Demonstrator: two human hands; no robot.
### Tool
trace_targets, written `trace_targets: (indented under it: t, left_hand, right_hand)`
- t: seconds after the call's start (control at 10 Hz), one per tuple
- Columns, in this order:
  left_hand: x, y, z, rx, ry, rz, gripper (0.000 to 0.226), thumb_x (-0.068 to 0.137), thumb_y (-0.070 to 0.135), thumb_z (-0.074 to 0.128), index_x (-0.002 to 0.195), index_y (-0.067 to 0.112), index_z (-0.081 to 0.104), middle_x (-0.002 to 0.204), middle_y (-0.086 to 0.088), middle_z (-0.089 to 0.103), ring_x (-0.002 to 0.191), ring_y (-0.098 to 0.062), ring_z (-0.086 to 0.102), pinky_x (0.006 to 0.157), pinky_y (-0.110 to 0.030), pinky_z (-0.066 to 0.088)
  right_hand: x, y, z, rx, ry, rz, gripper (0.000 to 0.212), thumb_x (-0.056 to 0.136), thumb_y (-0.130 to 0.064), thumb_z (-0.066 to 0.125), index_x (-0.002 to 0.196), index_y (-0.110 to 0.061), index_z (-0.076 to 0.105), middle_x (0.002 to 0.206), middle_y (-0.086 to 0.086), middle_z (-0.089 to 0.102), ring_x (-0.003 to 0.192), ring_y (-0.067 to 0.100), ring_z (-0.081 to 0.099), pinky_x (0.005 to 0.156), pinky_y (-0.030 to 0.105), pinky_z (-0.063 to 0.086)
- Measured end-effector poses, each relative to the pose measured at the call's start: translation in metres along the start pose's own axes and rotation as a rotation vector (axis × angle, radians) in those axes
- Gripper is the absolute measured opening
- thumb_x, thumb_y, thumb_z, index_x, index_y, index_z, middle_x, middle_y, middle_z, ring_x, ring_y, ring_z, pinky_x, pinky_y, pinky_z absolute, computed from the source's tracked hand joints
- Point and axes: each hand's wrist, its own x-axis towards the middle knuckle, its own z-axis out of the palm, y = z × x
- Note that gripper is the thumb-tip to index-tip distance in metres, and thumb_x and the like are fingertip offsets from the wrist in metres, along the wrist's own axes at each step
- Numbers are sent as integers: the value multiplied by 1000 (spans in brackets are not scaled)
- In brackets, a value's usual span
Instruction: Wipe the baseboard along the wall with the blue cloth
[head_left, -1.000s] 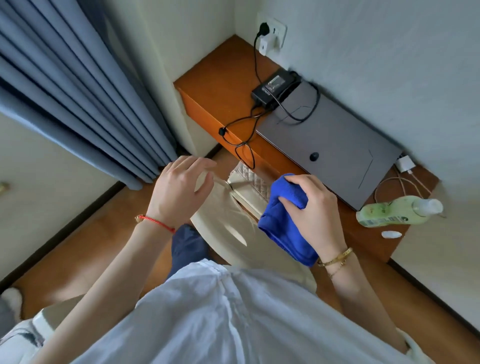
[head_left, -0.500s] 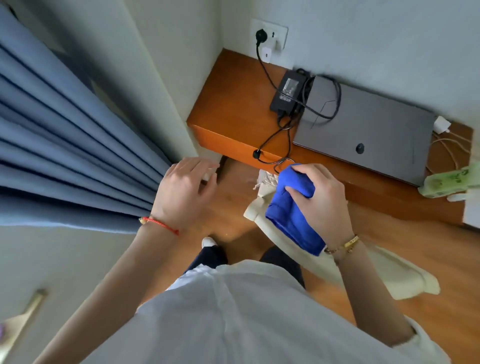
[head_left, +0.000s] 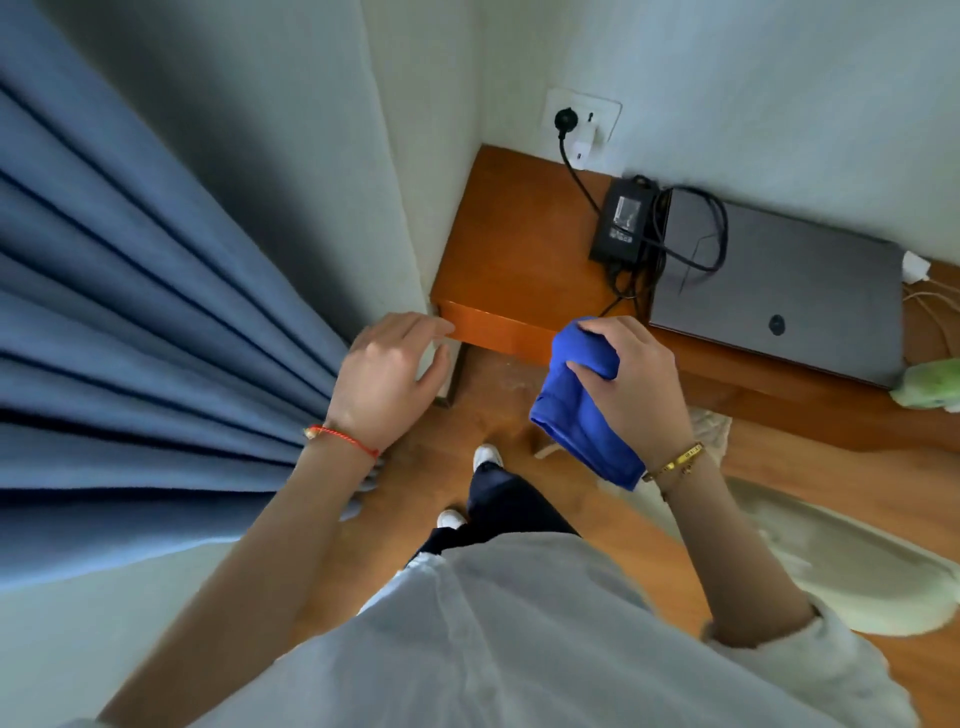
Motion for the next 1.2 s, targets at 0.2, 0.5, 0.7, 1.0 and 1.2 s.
trace_targets:
  t: [0.2,0.5,0.7,1.0,1.2]
  left_hand:
    - [39,-19,12,-36,2,36,22,98,20,56,110,9,71,105,-9,73,99,-25,70,89,-41,59]
    - [102,-26,31,2,-115,72,29,99,27,50,117,14,69,112,-4,72,104,-18,68,95,-35,53]
    - [123,-23,45,-3,-142,66,27,98,24,54,119,12,68,112,-6,72,104,-19,67,96,-31,46]
    - [153,-39,54,13,-243,98,37,99,32,42,120,12,66,114,-8,71,107,-23,67,94,-37,51]
    - [166,-48,52,-17,-203,105,36,98,30,44,120,12,67,112,-8,71,104,-23,67,91,-38,53]
  right_hand:
    - [54,11,18,-30,-15,34,35,87,-12,70,121,-13,62,117,2,61,106,19,58,90,22,42]
    - [150,44,44,-38,-35,62,35,89,-11,65,123,-11,60,123,6,60,112,23,56,98,29,44]
    - [196,69,74,-32,-62,88,37,88,-13,68,124,-10,59,122,9,59,113,27,56,99,42,47]
    - [221,84,117,-128,-130,176,41,90,-12,65,129,-12,54,128,11,57,115,32,52,99,41,44]
    - [218,80,100,-150,-25,174,37,93,-21,62,129,-16,56,130,7,58,123,29,47,104,42,35]
